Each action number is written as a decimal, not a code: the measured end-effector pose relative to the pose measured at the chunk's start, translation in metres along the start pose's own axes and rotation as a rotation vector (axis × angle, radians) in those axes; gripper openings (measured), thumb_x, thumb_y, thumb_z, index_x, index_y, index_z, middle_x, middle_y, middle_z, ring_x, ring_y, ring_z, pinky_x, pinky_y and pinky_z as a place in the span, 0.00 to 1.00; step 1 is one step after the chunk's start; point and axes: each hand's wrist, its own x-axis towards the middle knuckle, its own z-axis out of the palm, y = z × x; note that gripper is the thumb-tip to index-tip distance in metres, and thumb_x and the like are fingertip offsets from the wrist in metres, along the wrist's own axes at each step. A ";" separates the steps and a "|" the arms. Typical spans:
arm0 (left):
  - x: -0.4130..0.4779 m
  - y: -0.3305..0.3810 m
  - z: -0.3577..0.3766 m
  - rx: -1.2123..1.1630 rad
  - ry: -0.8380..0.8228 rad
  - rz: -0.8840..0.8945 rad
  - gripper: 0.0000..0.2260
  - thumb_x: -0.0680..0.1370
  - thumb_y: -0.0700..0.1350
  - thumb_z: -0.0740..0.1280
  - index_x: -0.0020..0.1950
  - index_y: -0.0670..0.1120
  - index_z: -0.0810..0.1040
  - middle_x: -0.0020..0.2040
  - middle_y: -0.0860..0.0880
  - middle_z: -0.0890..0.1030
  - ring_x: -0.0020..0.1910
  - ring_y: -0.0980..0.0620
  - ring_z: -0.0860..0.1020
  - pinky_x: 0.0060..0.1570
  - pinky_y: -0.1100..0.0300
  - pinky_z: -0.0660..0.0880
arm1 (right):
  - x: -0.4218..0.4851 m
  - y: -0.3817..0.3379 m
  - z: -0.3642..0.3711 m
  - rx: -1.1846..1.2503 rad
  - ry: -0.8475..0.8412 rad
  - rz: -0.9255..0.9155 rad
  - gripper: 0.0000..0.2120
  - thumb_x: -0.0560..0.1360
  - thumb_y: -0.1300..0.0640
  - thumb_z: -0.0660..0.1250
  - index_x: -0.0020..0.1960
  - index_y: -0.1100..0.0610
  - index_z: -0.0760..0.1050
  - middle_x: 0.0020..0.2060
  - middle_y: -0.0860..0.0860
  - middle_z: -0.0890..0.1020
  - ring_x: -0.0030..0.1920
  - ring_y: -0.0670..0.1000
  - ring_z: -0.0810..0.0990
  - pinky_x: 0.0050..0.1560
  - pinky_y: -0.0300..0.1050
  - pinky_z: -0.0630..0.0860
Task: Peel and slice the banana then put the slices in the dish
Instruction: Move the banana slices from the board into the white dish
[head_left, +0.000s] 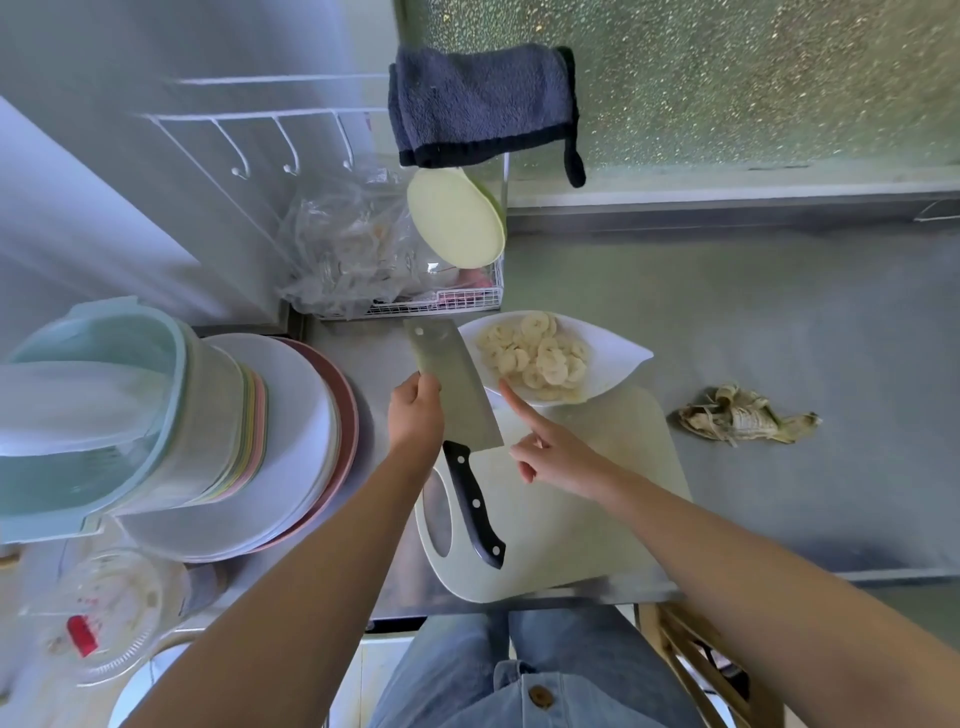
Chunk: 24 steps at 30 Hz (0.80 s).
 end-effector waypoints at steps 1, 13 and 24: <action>0.000 0.000 0.001 0.001 -0.009 -0.002 0.06 0.67 0.48 0.54 0.34 0.49 0.58 0.33 0.48 0.60 0.37 0.48 0.60 0.39 0.52 0.58 | -0.002 0.002 0.000 -0.006 -0.008 0.008 0.38 0.76 0.59 0.57 0.68 0.22 0.44 0.30 0.51 0.78 0.36 0.47 0.74 0.50 0.49 0.76; 0.001 0.001 0.004 0.029 -0.028 -0.008 0.09 0.74 0.42 0.54 0.34 0.48 0.59 0.32 0.49 0.60 0.35 0.49 0.60 0.33 0.55 0.56 | -0.021 0.024 -0.014 0.086 0.165 -0.065 0.31 0.77 0.62 0.57 0.71 0.33 0.60 0.31 0.50 0.75 0.36 0.49 0.72 0.44 0.44 0.71; -0.001 -0.001 -0.001 0.031 -0.047 -0.054 0.06 0.75 0.42 0.53 0.38 0.46 0.62 0.34 0.47 0.61 0.34 0.50 0.60 0.32 0.56 0.56 | -0.008 0.017 -0.007 0.031 0.011 -0.018 0.36 0.77 0.61 0.57 0.70 0.26 0.50 0.32 0.50 0.81 0.30 0.44 0.70 0.38 0.41 0.70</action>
